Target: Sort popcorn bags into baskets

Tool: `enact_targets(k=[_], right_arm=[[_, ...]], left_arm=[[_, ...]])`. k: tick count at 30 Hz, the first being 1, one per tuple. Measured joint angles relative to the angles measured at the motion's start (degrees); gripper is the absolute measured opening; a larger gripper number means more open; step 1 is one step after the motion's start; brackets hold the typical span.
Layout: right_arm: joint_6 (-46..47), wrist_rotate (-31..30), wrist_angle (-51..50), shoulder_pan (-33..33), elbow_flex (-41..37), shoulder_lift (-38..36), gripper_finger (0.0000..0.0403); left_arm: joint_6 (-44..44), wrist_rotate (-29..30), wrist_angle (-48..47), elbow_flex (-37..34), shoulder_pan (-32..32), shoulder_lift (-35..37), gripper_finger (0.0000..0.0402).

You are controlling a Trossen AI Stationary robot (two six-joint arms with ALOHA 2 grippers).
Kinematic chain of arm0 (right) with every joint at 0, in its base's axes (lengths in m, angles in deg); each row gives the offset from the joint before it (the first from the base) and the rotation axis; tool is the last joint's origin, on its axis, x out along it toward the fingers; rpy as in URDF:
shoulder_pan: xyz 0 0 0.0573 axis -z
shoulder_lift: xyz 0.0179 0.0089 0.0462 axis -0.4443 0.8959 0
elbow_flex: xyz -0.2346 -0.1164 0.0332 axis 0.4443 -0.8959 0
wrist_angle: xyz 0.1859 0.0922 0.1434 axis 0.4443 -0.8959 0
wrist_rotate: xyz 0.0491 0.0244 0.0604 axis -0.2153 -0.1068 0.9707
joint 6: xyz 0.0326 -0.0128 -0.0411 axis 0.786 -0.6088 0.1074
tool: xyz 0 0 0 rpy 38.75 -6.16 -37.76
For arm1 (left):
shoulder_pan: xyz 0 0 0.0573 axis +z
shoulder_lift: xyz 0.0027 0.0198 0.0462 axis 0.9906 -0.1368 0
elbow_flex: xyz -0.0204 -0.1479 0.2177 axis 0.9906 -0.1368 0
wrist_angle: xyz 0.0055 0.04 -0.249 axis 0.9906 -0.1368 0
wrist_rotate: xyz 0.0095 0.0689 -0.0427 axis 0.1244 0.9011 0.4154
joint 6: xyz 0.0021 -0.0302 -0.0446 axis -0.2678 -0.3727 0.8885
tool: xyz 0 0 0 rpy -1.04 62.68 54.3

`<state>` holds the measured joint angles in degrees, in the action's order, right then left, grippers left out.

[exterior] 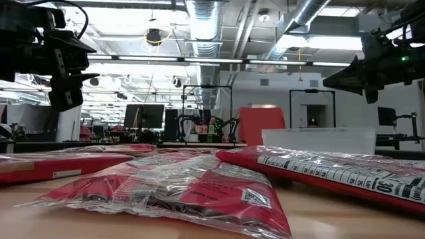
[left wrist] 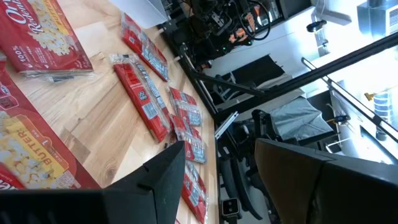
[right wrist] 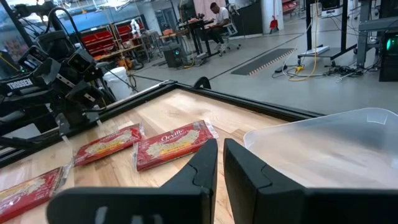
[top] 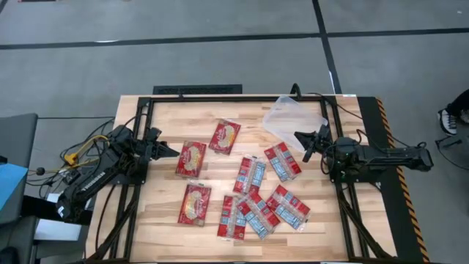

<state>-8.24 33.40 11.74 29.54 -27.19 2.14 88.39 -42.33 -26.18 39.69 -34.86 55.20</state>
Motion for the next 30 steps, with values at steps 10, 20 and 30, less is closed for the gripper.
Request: enact_targets(k=[10,20,30], right_arm=[[0.0,0.0,0.0,0.0,0.0,0.0,0.0055],[0.0,0.0,0.0,0.0,0.0,0.0,0.0055],[0.0,0.0,0.0,0.0,0.0,0.0,0.0055]], left_arm=[[-1.5,1.3,0.1,0.0,0.0,0.0,0.0185],[-1.4,17.2,1.4,0.0,0.0,0.0,0.0185],[2.3,24.7,1.5,0.0,0.0,0.0,0.0185]])
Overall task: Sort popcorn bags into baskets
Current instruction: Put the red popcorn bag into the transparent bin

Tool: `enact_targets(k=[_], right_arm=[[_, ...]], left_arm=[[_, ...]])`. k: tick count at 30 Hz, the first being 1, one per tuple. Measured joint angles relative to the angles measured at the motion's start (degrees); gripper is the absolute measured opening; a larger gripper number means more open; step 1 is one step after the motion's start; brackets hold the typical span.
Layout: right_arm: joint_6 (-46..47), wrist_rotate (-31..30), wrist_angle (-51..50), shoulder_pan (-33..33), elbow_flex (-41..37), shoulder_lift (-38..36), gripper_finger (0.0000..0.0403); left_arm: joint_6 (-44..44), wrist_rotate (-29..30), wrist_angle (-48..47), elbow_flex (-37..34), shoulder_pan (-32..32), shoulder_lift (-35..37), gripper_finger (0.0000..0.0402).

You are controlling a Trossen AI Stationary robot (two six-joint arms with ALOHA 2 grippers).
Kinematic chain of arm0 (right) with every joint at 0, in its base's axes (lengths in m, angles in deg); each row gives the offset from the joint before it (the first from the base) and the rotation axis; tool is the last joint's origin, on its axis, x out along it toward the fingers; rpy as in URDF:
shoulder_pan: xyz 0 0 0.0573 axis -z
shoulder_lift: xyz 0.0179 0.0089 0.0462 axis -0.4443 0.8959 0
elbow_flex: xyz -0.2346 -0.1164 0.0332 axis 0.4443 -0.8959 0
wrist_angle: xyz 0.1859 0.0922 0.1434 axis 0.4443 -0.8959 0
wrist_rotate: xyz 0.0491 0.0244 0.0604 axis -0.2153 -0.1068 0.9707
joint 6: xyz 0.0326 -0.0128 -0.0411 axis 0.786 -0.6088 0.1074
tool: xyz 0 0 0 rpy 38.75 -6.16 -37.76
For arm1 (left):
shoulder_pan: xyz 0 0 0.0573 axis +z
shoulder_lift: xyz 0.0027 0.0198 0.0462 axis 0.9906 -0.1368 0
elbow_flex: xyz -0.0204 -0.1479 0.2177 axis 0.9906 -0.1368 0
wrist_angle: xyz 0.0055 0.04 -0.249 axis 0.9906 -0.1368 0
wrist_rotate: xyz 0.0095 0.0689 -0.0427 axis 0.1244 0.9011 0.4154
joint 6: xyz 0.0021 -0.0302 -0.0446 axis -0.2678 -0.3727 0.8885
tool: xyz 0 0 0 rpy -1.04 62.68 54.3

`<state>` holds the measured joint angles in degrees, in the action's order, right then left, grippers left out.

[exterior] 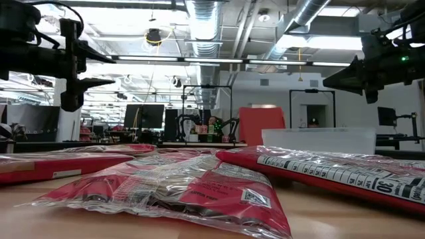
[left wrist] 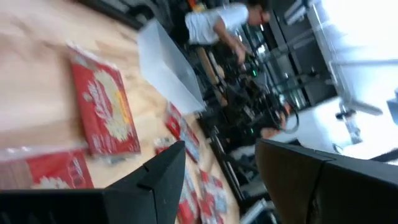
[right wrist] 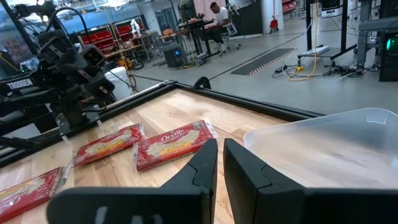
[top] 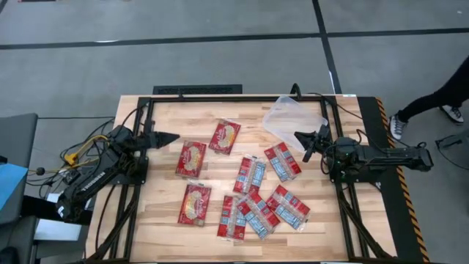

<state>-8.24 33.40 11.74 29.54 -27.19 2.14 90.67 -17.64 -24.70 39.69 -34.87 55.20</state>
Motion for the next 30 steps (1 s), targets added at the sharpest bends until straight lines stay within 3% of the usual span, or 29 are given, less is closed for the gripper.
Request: enact_targets(k=[10,16,23,27,30], right_arm=[[0.8,-1.2,0.3,0.4,0.0,0.0,0.0055],[24.1,-1.1,1.3,0.2,0.0,0.0,0.0055],[45.0,1.9,1.2,0.2,0.0,0.0,0.0055],[48.4,4.6,1.2,0.2,0.0,0.0,0.0055],[48.2,4.5,1.2,0.5,0.0,0.0,0.0055]], left_arm=[[4.8,11.9,-0.6,0.0,-0.1,0.0,0.0185],[9.4,12.8,4.2,0.0,-0.1,0.0,0.0185],[14.8,13.7,11.1,0.2,-0.1,0.0,0.0185],[14.7,13.9,11.3,1.5,-0.9,0.0,0.0185],[11.6,17.7,11.5,1.6,-1.6,0.0,0.0185]])
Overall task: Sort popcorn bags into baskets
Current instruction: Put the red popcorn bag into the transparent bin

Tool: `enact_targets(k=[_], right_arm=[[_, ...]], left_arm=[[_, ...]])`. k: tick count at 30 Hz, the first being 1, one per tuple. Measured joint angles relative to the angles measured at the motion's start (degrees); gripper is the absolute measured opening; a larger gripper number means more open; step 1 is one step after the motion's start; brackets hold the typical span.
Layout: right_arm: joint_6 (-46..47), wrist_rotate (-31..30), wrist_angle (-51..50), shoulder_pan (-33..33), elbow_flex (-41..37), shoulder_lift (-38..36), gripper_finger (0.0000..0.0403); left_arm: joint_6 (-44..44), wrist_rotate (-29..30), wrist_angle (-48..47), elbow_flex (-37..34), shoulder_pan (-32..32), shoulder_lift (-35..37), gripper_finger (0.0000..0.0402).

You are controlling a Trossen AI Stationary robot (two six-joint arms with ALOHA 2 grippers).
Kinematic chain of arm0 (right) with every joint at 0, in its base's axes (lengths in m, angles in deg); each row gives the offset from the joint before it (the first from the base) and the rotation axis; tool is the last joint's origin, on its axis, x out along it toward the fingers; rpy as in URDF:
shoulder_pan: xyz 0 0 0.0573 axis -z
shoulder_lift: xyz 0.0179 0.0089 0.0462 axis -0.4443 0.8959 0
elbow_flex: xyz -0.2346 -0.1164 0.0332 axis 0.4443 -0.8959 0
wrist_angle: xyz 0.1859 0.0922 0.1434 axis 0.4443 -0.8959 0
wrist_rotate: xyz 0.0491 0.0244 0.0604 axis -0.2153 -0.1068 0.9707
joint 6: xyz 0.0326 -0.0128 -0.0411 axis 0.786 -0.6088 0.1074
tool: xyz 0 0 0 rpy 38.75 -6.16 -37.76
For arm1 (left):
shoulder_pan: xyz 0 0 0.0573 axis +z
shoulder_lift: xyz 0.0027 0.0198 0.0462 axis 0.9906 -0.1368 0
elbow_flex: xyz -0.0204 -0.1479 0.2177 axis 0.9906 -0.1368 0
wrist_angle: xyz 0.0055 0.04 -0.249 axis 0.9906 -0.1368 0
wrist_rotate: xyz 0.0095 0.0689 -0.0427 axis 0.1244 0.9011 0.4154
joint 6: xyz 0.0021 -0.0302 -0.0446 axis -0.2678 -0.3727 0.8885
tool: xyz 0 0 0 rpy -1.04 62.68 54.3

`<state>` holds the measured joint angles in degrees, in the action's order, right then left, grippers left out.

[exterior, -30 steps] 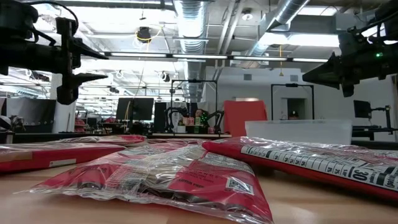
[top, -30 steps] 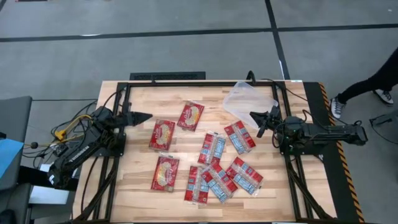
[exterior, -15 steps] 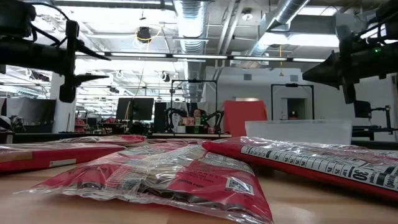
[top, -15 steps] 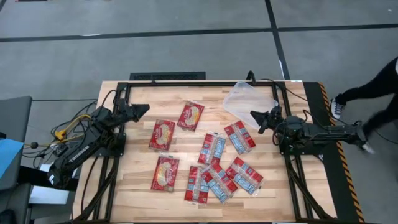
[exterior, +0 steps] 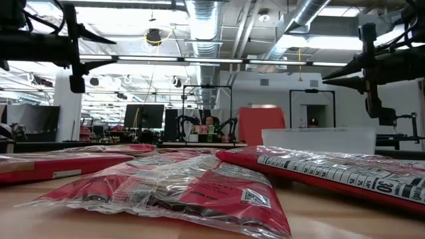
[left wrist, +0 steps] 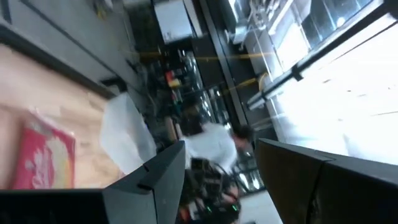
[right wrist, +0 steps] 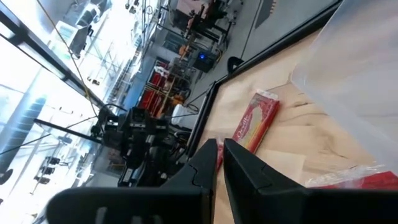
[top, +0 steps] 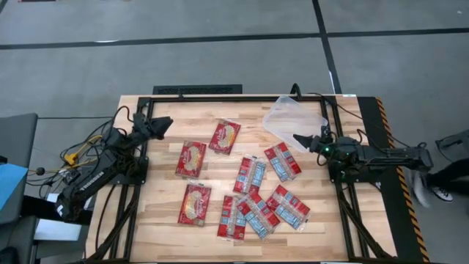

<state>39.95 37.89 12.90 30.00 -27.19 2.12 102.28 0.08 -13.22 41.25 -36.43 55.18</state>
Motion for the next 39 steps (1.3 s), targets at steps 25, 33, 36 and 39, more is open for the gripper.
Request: enact_targets(k=[25,33,36,39], right_arm=[[-19.7,13.9,-10.3,-1.5,22.8,3.3,0.0089],[-6.4,21.0,-46.4,-10.1,39.7,18.5,0.0206],[4.2,22.0,-55.1,-14.8,40.8,23.5,0.024],[14.7,19.2,-62.1,-20.5,40.7,29.0,0.0252]], left_arm=[[4.0,4.4,1.9,5.6,0.0,-3.3,0.019],[-11.7,-9.5,1.6,21.7,-0.6,-21.8,0.0237],[-16.9,-14.2,0.3,28.5,-2.0,-31.1,0.0264],[-23.5,-17.0,-4.1,34.8,-4.2,-40.8,0.0283]])
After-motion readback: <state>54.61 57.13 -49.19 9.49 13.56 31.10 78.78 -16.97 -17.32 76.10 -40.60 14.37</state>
